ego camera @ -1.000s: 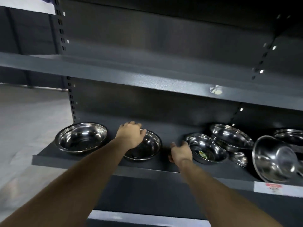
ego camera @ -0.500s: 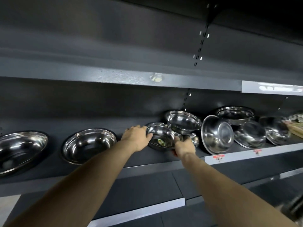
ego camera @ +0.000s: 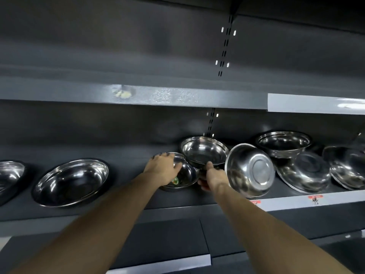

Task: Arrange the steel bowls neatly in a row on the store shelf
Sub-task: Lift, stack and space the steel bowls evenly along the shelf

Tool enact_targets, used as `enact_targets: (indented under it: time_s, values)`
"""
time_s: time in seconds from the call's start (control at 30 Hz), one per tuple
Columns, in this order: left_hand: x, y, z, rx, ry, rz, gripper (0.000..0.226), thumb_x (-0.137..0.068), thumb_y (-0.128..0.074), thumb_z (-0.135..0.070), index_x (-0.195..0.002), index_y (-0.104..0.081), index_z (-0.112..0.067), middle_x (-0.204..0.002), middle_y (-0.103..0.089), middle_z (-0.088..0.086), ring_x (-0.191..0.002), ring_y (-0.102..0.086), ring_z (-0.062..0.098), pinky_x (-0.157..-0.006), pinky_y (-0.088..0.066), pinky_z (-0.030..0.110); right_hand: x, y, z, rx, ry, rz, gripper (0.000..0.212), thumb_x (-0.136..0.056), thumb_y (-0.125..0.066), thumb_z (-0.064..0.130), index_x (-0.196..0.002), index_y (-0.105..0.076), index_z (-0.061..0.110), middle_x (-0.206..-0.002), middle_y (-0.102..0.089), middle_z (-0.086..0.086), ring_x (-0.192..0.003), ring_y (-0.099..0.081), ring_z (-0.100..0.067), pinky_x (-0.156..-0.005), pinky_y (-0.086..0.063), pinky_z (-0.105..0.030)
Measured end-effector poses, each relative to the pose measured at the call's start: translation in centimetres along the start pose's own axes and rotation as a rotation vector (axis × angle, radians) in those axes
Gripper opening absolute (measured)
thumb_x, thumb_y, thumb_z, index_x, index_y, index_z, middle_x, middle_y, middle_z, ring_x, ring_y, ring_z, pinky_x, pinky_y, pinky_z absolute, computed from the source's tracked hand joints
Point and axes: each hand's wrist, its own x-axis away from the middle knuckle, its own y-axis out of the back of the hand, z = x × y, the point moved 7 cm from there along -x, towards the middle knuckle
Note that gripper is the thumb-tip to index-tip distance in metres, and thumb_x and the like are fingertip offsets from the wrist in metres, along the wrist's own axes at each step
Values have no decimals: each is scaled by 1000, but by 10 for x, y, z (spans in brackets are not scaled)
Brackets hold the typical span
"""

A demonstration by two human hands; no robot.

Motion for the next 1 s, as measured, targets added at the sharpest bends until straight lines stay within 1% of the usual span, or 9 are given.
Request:
enact_targets:
  time_s: [0.07,0.17,0.27,0.43,0.5,0.7,0.83,0.93,1.0]
  values:
    - [-1,-3,-6,-4,23,-4,54,-99,-35,-51,-139,-47,-17,-138,-54,11,-128,-49,30,-106,-39,42,-9,2,-1,-1,-18,34,50,-103,-45,44,-112,-66,-1,-91,-74,-15,-57,-64,-21,-48,-51,-27]
    - [-2,-7,-7,0,54,2,54,-99,-35,-51,-139,-48,-17,-140,-53,10,-129,-49,28,-107,-39,41,-14,2,-3,-11,-37,71,51,-103,-45,46,-104,-68,0,-90,-74,-14,-59,-64,-20,-49,-52,-27]
    - [-4,-7,-5,-36,67,6,55,-100,-34,-52,-139,-48,-16,-140,-54,9,-130,-48,27,-109,-38,40,-16,-1,-3,-30,-49,101,51,-103,-43,45,-93,-68,2,-79,-70,-11,-54,-62,-18,-48,-51,-26]
    - [-7,-5,1,-59,79,1,54,-100,-34,-52,-138,-49,-16,-137,-55,10,-127,-51,28,-107,-38,41,-21,-2,2,-78,-49,98,52,-104,-41,46,-97,-67,1,-82,-71,-12,-55,-60,-18,-50,-51,-27]
    - [-7,-4,4,-54,86,2,54,-100,-34,-52,-139,-49,-17,-137,-56,10,-127,-51,28,-107,-38,40,-24,-1,4,-97,-47,86,51,-105,-40,45,-97,-65,2,-78,-70,-11,-54,-59,-18,-50,-51,-27]
    - [-3,0,14,-52,82,1,54,-99,-35,-51,-140,-48,-18,-134,-58,11,-125,-52,29,-108,-38,42,-27,-1,6,-130,-55,55,40,-106,-41,32,-106,-64,-1,-77,-69,-14,-52,-56,-19,-48,-50,-27]
    - [1,4,27,-45,106,6,53,-100,-35,-51,-140,-48,-19,-133,-58,10,-125,-51,28,-108,-38,41,-24,-2,12,-177,-40,24,33,-103,-40,18,-100,-66,-2,-68,-67,-12,-48,-55,-17,-38,-49,-20]
    - [3,8,33,-50,116,-1,51,-100,-35,-51,-135,-50,-18,-131,-59,9,-124,-51,27,-107,-38,41,-22,-3,16,-199,-49,19,32,-101,-39,13,-97,-67,-3,-68,-68,-12,-49,-56,-17,-38,-49,-19]
    - [5,10,37,-53,119,-4,50,-100,-36,-50,-135,-51,-17,-131,-59,9,-124,-51,28,-108,-38,41,-20,-5,18,-205,-57,28,33,-101,-39,13,-91,-66,-3,-59,-69,-10,-49,-58,-17,-36,-49,-18]
